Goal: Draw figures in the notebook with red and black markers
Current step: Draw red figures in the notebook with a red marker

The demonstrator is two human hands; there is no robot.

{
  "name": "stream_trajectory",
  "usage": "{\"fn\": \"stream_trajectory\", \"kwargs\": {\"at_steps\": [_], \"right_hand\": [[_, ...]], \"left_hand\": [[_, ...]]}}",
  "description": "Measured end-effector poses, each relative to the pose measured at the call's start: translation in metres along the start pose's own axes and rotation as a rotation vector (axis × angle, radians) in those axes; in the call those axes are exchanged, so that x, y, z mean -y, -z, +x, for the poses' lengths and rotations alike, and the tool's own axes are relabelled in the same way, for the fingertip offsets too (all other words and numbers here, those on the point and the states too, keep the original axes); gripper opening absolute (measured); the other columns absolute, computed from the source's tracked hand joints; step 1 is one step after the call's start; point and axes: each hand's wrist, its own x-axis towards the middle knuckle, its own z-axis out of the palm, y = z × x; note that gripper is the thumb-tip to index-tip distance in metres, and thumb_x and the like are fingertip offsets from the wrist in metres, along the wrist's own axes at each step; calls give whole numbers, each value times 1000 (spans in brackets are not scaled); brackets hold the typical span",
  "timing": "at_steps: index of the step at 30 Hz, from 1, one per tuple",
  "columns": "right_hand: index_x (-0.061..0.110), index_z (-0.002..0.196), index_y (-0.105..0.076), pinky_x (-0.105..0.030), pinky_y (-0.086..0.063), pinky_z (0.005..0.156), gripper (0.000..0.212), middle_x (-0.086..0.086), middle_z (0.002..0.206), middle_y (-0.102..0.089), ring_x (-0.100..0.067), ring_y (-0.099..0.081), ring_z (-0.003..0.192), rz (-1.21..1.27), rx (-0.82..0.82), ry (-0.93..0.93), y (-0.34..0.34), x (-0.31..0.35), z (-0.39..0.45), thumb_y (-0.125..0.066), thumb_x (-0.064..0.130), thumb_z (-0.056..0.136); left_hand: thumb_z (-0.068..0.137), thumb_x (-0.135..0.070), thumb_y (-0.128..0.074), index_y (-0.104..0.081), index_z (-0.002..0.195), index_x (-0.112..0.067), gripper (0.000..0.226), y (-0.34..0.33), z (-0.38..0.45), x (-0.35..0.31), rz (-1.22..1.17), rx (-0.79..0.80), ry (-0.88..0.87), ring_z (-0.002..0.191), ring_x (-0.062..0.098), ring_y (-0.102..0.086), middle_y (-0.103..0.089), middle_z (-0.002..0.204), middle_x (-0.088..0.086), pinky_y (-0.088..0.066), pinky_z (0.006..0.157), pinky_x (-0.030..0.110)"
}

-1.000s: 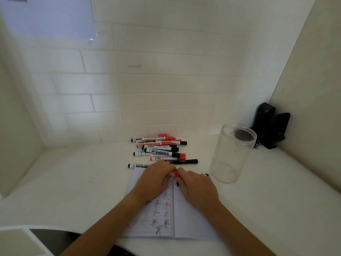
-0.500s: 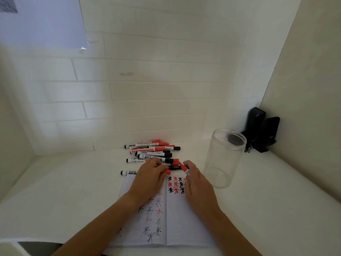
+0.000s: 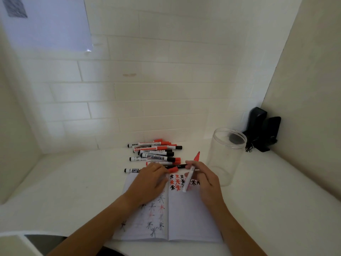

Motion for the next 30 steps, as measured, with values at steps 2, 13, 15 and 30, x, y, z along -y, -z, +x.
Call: {"fn": "stream_trajectory", "kwargs": {"at_steps": [2,13,15,30], "right_hand": [[19,118,-70,-26,-60,85,47,6,102,-77,-14,-74,99,-14,40,6,1,3,-3,-41,-14,99],[14,100,-63,-29,-48,57,21,-4,66,-60,-13,-55,60,19,47,-142,-1,16,-5,-46,20,110],[19,109,-60,-37,-52,59,9,-9,74,-69,-18,-61,60,-36,103,-155,2,14,-6,-52,17,106],[9,95,-65,-32,-49,46,5,-23,82,-68,-31,-69,62,-1,159,-340,44,10,-9,-69,6,96]], "left_hand": [[98,-48,-44,-60,131,-29,41,0,-5,0,-30,17,3,121,2,-46,-56,132,-12,-43,105,31],[93,-70,-43,-29,153,-46,66,5,-23,-4,-71,301,86,152,4,-5,-15,165,-15,-9,119,28],[91,-70,-41,-28,153,-45,68,3,-23,-6,-76,301,98,151,5,-4,-16,165,-13,-12,123,34],[77,-91,-44,-25,152,-48,89,6,-24,-13,-59,328,128,152,5,1,-10,166,-17,-7,124,35]]}}
